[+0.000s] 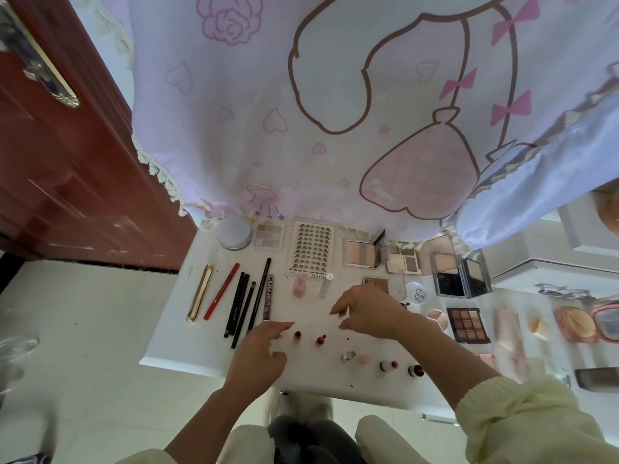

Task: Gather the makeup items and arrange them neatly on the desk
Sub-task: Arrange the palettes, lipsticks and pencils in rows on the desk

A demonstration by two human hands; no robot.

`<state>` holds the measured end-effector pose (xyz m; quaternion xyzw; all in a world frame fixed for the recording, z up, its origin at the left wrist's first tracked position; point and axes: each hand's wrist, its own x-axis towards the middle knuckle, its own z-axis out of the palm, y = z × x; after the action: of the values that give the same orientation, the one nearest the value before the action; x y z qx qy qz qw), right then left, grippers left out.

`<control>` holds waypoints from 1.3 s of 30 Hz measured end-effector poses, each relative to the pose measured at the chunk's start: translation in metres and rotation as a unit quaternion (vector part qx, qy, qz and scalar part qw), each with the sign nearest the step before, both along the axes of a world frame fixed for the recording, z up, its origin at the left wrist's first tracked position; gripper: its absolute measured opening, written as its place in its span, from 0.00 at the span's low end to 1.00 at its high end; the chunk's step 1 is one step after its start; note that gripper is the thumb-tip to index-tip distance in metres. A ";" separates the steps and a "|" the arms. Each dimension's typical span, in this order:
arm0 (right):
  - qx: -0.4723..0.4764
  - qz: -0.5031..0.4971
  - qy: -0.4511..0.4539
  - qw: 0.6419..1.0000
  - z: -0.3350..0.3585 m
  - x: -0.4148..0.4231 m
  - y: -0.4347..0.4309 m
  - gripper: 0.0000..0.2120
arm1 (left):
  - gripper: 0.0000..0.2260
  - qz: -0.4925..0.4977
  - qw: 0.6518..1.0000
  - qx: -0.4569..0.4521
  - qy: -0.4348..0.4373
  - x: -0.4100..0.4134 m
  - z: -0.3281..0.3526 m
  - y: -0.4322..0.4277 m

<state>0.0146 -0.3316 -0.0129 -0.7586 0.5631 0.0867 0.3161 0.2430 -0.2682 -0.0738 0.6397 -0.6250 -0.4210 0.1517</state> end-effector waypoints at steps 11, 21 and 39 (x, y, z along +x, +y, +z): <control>-0.106 -0.106 -0.032 0.988 0.045 0.012 -0.024 0.15 | 0.09 0.031 0.992 -0.119 0.035 -0.023 0.041 -0.060; -0.112 -0.150 -0.070 0.980 0.035 0.011 -0.021 0.09 | 0.14 -0.004 0.996 -0.068 0.049 -0.044 0.053 -0.074; -0.017 -0.444 -0.434 0.784 0.068 -0.013 -0.015 0.09 | 0.02 -0.022 0.985 -0.100 0.138 -0.047 0.081 -0.073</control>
<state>0.0021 -0.3468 0.0550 -0.3878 0.6420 -0.4113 0.5179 0.1956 -0.3417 0.0069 0.5436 -0.6507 -0.4438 0.2899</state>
